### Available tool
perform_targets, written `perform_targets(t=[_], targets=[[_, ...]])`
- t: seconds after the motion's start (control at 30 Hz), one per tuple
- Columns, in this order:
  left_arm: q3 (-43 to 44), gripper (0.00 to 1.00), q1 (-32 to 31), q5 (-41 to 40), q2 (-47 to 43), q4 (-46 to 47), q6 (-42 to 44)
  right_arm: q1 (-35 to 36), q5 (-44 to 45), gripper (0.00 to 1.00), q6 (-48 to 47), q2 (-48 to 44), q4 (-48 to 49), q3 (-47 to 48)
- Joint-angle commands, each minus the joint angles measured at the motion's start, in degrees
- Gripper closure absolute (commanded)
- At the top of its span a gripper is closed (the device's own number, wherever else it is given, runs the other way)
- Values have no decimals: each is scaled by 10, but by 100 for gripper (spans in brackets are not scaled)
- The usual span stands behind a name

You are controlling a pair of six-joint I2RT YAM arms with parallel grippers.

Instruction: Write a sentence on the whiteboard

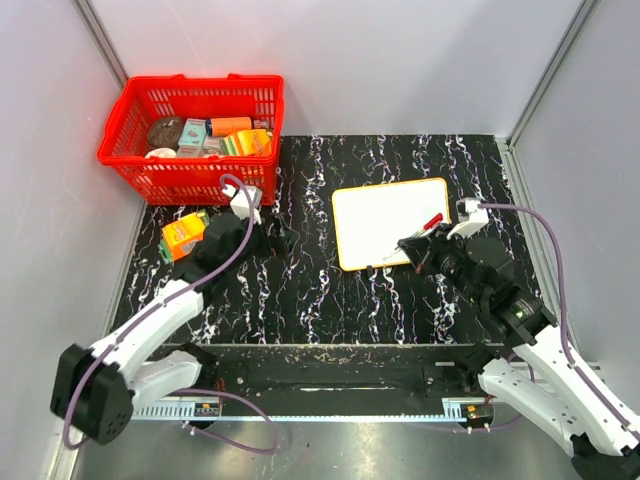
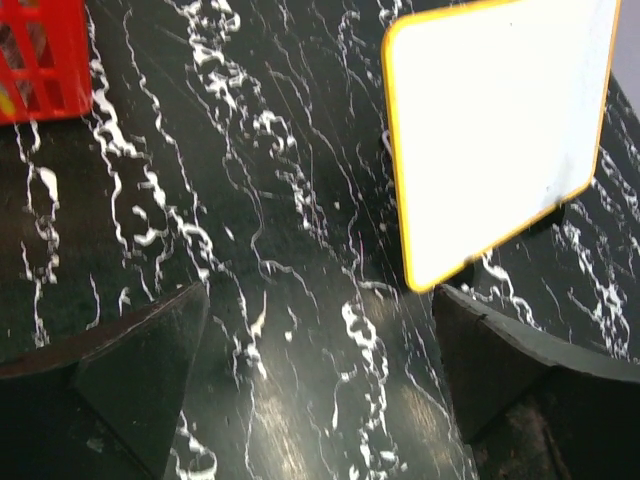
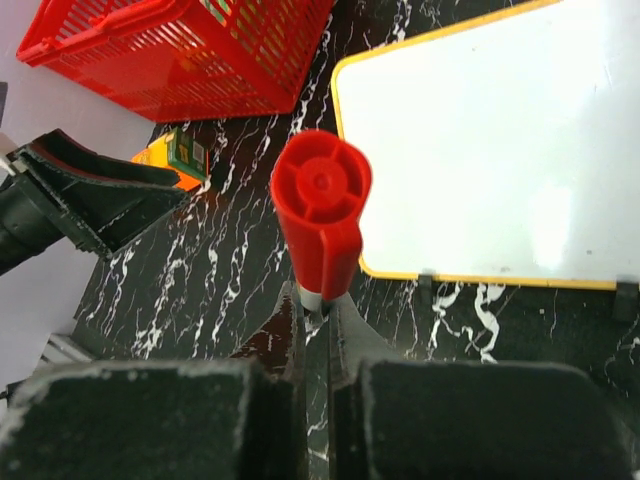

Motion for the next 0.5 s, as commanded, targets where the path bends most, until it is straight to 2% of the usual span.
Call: perform_targets(t=[0.0,0.2,0.23,0.33,0.47], targets=[[24,1,57,109,68,187,2,1,29,100,-25,35,106,-4],[30,1,90,251,210,346,-52,1,20,100,-36,88,145,-7],[25,1,94,295,250,412,-63,1,18,100,-40,95,151,-9],[41,1,97,369,337,506,-109,1,26,100,-46,107,160,-9],[71,1,97,415,418,580,-161,1,24,100,-46,123,186,-10]])
